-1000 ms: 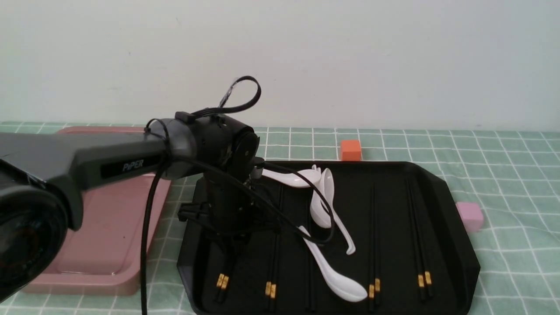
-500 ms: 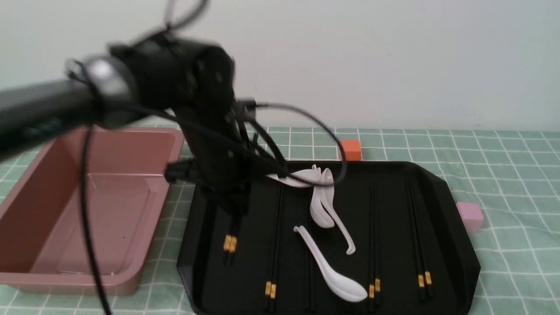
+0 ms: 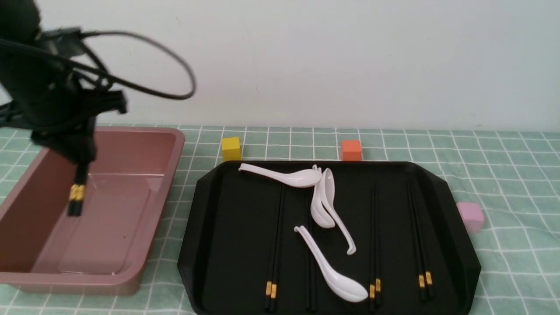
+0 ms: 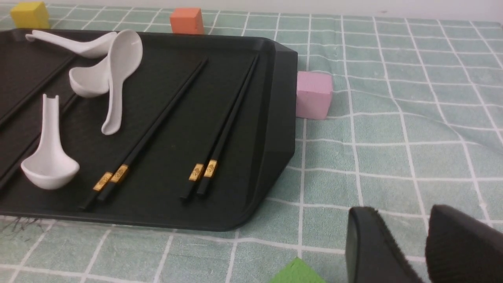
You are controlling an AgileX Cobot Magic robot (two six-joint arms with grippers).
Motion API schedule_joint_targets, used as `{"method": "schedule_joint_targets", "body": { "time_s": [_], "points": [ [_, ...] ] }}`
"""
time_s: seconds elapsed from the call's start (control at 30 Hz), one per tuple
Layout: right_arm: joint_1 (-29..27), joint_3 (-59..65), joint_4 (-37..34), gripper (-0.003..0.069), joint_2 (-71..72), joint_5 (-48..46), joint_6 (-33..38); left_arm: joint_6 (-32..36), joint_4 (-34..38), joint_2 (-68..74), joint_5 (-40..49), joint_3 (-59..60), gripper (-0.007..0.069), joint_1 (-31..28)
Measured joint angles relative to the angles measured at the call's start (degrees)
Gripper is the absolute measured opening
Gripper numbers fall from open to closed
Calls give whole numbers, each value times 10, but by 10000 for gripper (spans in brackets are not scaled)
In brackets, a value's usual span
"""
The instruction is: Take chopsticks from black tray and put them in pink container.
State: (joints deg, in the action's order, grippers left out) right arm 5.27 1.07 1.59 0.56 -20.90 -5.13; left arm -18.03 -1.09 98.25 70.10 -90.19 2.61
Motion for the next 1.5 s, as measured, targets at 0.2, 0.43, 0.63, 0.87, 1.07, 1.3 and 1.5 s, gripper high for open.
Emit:
{"method": "schedule_joint_targets", "body": {
  "time_s": [0.2,0.43,0.63,0.87,1.07,1.3,1.5],
  "points": [
    [0,0,0,239,0,0,0,65,-3,54,-82,48,106,-23],
    [0,0,0,239,0,0,0,65,-2,114,-96,53,127,-23],
    [0,0,0,239,0,0,0,39,6,110,-76,54,206,-22],
    [0,0,0,239,0,0,0,37,18,43,-36,54,237,-22],
    [0,0,0,239,0,0,0,37,29,-60,0,54,88,-22],
    [0,0,0,239,0,0,0,70,85,-236,-2,125,-13,-22],
    [0,0,0,239,0,0,0,93,116,-449,-59,293,-13,-22]
  ]
}}
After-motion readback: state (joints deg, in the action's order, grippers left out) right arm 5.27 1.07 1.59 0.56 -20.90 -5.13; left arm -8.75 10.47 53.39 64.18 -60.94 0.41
